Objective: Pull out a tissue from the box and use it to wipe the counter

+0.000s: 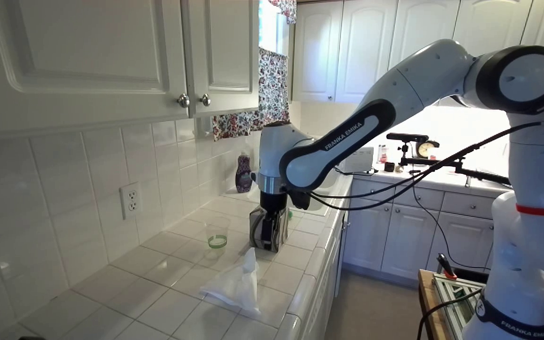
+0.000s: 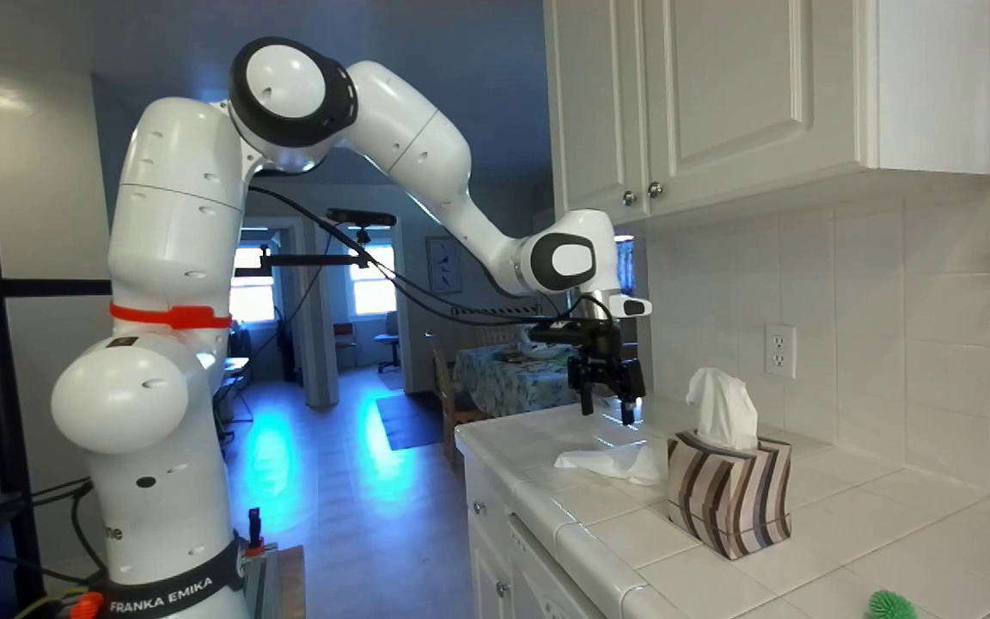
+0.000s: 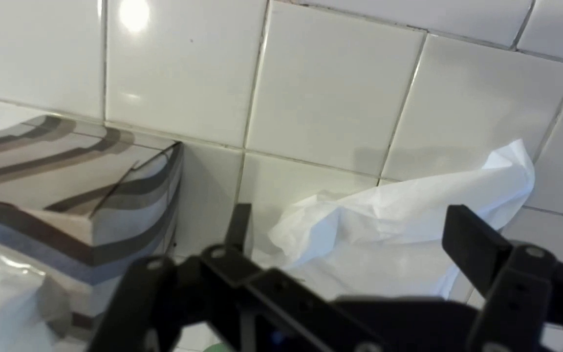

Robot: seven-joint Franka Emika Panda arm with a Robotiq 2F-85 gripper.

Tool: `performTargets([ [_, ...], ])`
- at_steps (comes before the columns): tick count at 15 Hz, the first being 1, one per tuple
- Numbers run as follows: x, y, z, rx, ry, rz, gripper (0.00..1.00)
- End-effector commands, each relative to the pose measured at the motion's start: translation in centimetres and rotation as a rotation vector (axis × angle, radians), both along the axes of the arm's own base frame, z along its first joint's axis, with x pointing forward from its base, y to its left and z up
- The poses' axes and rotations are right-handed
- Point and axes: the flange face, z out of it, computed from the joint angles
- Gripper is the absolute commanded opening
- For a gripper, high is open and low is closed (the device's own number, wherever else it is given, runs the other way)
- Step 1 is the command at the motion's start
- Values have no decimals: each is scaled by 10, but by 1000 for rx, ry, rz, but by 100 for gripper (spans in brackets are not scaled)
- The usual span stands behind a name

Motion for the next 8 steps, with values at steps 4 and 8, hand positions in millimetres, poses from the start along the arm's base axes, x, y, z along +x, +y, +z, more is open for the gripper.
performTargets([
  [4, -8, -1, 10, 6, -9, -8, 100],
  [8, -11, -2, 14, 9, -12, -12, 100],
])
